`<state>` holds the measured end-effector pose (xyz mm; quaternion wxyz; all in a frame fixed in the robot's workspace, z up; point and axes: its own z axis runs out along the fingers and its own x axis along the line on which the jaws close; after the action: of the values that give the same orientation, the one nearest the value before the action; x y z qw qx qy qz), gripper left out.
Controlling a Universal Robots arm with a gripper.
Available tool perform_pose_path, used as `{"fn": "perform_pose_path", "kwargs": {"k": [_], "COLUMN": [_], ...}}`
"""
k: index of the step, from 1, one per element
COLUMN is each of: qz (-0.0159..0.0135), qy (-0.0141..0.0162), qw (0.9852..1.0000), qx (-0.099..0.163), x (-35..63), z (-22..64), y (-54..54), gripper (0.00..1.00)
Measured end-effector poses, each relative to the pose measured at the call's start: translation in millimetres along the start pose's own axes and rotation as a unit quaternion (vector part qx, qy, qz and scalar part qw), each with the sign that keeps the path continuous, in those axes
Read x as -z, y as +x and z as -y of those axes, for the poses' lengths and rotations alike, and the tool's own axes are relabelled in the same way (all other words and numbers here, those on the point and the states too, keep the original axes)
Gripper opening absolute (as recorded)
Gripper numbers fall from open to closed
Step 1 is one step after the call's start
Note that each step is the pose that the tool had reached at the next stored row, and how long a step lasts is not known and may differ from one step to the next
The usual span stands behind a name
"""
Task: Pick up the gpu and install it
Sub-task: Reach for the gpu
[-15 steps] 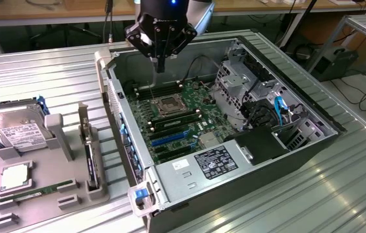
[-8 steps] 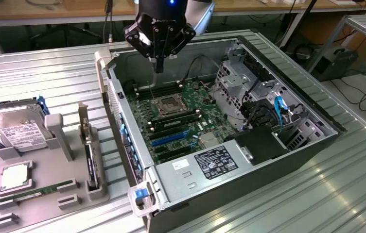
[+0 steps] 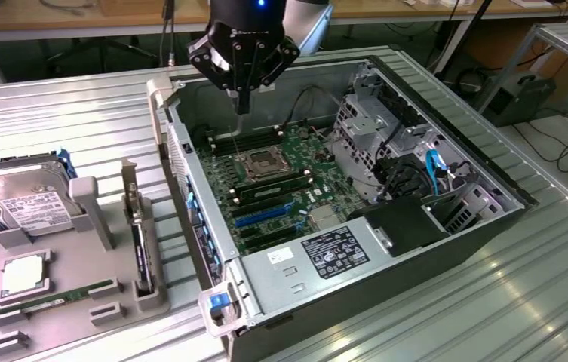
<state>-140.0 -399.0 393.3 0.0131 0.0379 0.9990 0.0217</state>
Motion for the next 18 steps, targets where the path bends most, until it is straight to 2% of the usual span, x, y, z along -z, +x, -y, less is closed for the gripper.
{"fn": "perform_pose_path", "kwargs": {"k": [18], "qz": [0.0], "qy": [0.0], "qw": [1.0], "qx": [0.0], "x": [0.2], "z": [0.6], "y": [8.8], "gripper": [0.11]}}
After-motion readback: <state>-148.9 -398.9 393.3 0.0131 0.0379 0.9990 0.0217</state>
